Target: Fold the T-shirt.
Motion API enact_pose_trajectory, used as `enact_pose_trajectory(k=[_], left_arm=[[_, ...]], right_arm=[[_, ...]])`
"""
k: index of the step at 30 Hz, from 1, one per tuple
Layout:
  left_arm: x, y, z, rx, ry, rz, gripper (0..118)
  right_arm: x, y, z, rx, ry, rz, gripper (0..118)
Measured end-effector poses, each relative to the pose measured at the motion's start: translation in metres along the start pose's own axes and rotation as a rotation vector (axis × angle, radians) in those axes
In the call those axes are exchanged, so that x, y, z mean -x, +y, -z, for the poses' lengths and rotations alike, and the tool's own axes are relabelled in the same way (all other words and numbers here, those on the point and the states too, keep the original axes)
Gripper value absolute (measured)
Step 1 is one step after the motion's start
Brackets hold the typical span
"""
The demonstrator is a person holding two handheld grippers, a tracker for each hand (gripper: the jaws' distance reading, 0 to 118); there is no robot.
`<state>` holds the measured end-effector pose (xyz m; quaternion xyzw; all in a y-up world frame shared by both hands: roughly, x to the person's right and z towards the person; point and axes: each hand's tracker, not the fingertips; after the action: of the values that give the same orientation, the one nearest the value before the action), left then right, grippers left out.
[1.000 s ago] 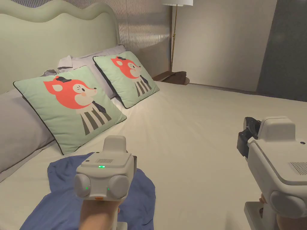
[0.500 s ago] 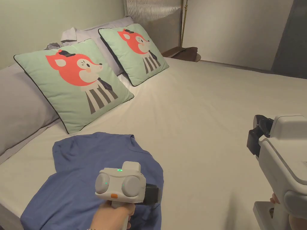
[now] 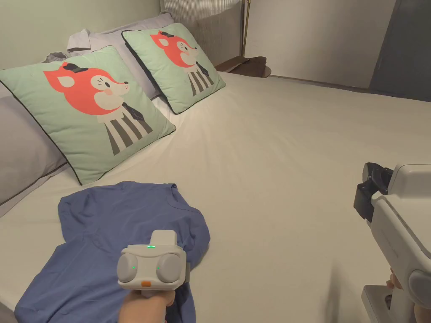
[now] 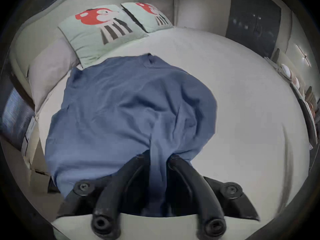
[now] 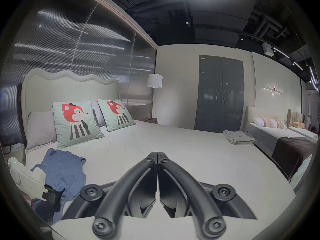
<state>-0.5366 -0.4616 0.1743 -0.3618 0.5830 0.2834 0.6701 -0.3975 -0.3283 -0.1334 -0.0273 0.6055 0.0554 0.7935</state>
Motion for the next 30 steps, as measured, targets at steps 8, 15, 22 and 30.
enact_pose_trajectory(k=[8, 15, 22, 30], left_arm=[[0.008, 0.024, -0.051, -0.151, -0.058, -0.043, 7], [-0.009, 0.080, -0.150, -0.478, -0.173, -0.055, 7], [-0.108, 0.109, -0.223, -0.676, -0.442, 0.080, 7], [-0.280, 0.068, -0.249, -0.636, -0.779, 0.341, 7]], right_arm=[[-0.022, 0.005, -0.012, -0.020, -0.032, -0.003, 0], [-0.055, 0.025, -0.049, -0.077, -0.092, 0.024, 0], [-0.105, 0.040, -0.109, -0.134, -0.219, 0.036, 0], [-0.171, 0.038, -0.179, -0.164, -0.401, 0.033, 0]])
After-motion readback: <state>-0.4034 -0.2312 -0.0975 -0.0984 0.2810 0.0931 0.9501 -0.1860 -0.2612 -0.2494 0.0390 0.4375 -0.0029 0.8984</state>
